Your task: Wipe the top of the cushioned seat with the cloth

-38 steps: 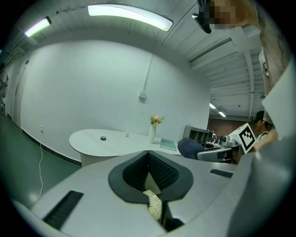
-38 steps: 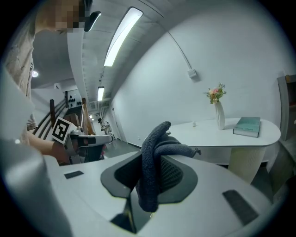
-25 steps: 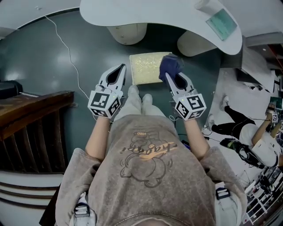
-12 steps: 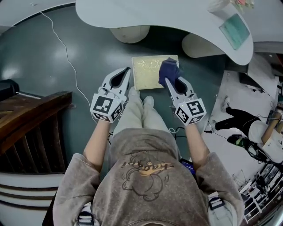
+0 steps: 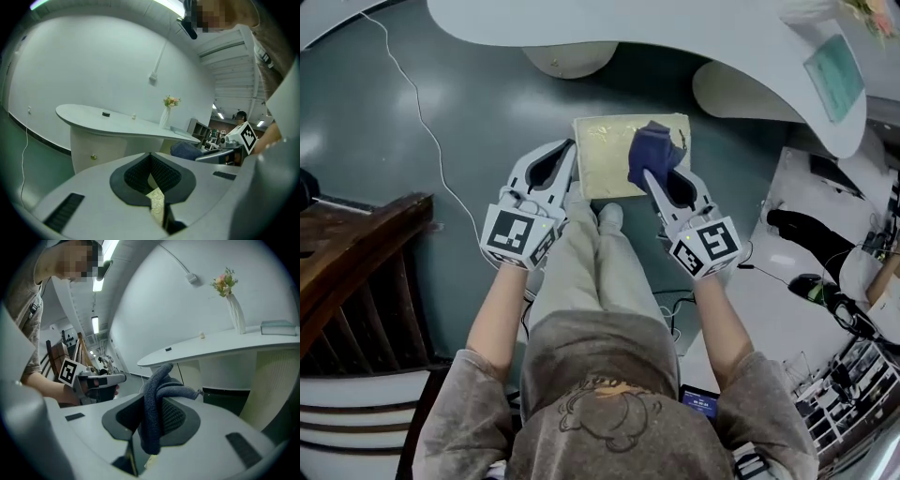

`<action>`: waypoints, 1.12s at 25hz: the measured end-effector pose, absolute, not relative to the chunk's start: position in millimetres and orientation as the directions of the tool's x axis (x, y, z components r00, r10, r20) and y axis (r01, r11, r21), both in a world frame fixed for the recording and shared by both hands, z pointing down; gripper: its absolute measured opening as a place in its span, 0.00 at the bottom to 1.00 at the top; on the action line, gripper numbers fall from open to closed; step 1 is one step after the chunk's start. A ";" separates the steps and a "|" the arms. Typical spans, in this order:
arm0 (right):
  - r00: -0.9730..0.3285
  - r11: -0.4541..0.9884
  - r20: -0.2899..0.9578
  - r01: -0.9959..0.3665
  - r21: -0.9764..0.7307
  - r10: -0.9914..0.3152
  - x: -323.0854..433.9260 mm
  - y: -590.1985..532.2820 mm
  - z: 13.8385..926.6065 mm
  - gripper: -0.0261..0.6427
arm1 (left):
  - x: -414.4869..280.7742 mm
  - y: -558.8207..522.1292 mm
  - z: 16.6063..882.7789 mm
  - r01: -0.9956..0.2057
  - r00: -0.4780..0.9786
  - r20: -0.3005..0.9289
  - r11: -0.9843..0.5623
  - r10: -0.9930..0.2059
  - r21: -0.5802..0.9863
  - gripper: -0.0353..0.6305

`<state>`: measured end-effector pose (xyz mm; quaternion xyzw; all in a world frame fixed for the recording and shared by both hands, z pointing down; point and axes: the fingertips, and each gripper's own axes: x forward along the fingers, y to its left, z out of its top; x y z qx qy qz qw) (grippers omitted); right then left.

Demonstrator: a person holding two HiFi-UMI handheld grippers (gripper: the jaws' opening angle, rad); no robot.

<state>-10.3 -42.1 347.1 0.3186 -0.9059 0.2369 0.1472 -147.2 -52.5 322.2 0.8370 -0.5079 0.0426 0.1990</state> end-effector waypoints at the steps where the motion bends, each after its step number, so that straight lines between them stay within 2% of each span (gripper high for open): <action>1: -0.757 0.686 0.420 -0.643 -0.341 -0.500 -13.3 -42.9 355.6 0.19 | -148.0 -54.1 331.2 -0.867 0.482 0.278 -0.405 -0.831 0.291 0.08; 12: -0.767 0.701 0.470 -0.617 -0.357 -0.436 -30.9 -61.4 451.0 0.19 | -145.3 -72.5 409.8 -0.863 0.492 0.316 -0.405 -0.811 0.303 0.08; 28: -0.758 0.754 0.600 -0.545 -0.368 -0.255 -104.6 -78.9 569.3 0.19 | -174.5 -79.0 453.0 -0.867 0.479 0.335 -0.380 -0.811 0.322 0.08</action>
